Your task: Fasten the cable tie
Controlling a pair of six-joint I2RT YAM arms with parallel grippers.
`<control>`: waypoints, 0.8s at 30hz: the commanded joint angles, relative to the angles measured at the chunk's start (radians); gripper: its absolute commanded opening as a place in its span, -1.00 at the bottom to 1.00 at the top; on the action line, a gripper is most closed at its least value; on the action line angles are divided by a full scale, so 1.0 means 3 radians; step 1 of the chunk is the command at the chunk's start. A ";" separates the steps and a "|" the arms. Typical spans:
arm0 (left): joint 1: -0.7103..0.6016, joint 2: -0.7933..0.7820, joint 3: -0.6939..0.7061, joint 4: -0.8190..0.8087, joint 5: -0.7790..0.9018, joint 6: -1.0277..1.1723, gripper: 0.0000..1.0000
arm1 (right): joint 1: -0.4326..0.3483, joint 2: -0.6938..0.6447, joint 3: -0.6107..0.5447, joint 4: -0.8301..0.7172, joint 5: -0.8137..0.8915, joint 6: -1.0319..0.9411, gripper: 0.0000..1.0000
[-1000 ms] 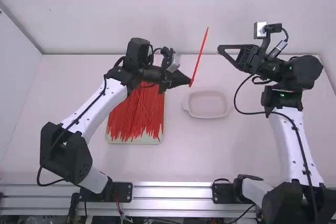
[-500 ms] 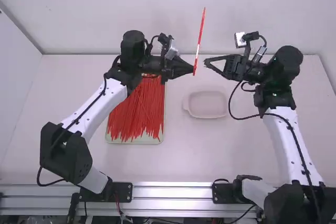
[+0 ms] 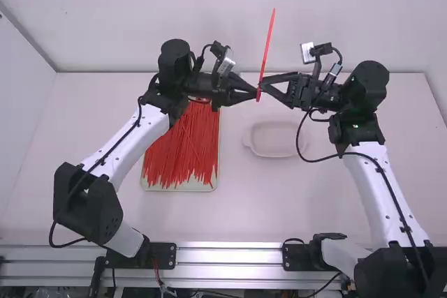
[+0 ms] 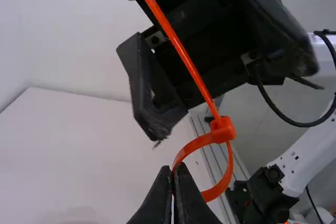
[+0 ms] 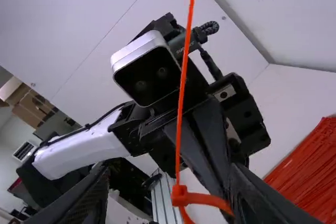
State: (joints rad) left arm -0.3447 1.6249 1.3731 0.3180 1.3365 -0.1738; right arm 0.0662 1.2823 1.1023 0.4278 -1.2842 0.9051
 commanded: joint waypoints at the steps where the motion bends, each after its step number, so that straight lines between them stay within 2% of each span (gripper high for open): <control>1: -0.0036 0.0025 -0.0018 0.0022 0.0123 -0.0056 -0.96 | 0.0003 -0.0042 0.0099 0.0017 0.0061 -0.0042 0.13; 7: -0.0074 0.0025 -0.0019 0.0064 0.0121 -0.0057 -0.96 | 0.0003 -0.0042 0.0099 0.0018 0.0095 -0.0043 0.04; 15: -0.0074 0.0025 -0.0019 0.0080 0.0118 -0.0057 -0.96 | 0.0001 -0.0042 0.0099 0.0018 0.0095 -0.0042 -0.25; 21: -0.0123 0.0025 -0.0019 0.0079 0.0111 -0.0056 -0.96 | 0.0051 -0.0042 0.0099 0.0019 0.0097 -0.0043 -0.30; 22: -0.0132 0.0025 -0.0019 0.0080 0.0108 -0.0056 -0.96 | 0.0079 -0.0042 0.0099 0.0018 0.0097 -0.0053 -0.37; 24: -0.0140 0.0025 -0.0019 0.0080 0.0111 -0.0057 -0.95 | 0.0102 -0.0042 0.0099 0.0018 0.0095 -0.0048 -0.94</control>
State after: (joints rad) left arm -0.3717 1.6253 1.3731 0.3344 1.3533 -0.1883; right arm 0.0837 1.2823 1.1023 0.4286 -1.2514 0.8902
